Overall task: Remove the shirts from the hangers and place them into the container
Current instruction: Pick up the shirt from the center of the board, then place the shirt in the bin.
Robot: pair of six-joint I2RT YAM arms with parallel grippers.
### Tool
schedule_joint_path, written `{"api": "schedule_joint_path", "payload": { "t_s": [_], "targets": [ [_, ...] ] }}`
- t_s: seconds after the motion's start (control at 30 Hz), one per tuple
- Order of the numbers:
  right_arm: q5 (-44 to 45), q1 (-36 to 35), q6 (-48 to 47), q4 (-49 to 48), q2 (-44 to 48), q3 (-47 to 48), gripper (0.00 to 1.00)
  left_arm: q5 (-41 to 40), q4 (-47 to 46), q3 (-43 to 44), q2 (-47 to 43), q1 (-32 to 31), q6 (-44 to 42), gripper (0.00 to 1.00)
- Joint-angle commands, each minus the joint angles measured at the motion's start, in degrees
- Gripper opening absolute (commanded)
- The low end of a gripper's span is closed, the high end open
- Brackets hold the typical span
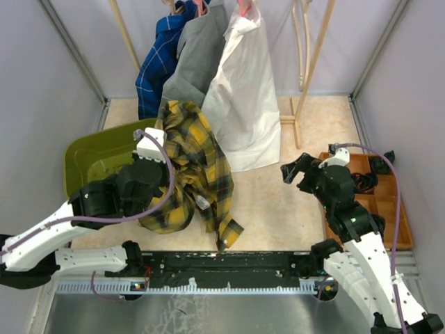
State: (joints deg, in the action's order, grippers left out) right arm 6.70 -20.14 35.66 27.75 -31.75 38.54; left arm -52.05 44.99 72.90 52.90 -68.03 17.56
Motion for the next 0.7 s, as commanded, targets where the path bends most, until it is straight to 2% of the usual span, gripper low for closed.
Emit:
{"api": "schedule_joint_path", "payload": {
  "t_s": [0.0,0.1,0.2,0.37,0.43,0.53,0.67],
  "targets": [
    [-0.1,-0.2,0.6,-4.5,-0.9,0.0,0.98,-12.4,5.7,7.1,1.6,0.4,-1.8,0.0],
    [-0.5,-0.2,0.7,-5.4,-1.8,0.0,0.98,-10.4,4.5,7.9,3.2,5.2,-6.3,0.0],
    [-1.8,-0.2,1.0,-6.8,-3.1,0.0,0.98,3.0,3.7,8.2,6.5,18.9,-8.5,0.0],
    [-2.8,-0.2,1.0,-4.4,-4.4,1.9,0.99,8.6,-2.5,7.3,6.0,31.2,-12.3,0.0],
    [-2.0,-0.2,0.8,-3.2,-3.8,2.1,0.99,9.7,-5.5,8.3,4.9,36.3,-15.1,0.0],
    [-1.2,-0.2,0.4,-2.9,-2.2,1.4,0.99,10.8,-6.1,15.0,6.2,43.6,-18.9,0.0],
    [-0.8,-0.2,-0.6,-3.2,-0.8,1.1,0.99,5.7,-9.6,22.4,7.1,45.4,-25.4,0.0]
  ]
}}
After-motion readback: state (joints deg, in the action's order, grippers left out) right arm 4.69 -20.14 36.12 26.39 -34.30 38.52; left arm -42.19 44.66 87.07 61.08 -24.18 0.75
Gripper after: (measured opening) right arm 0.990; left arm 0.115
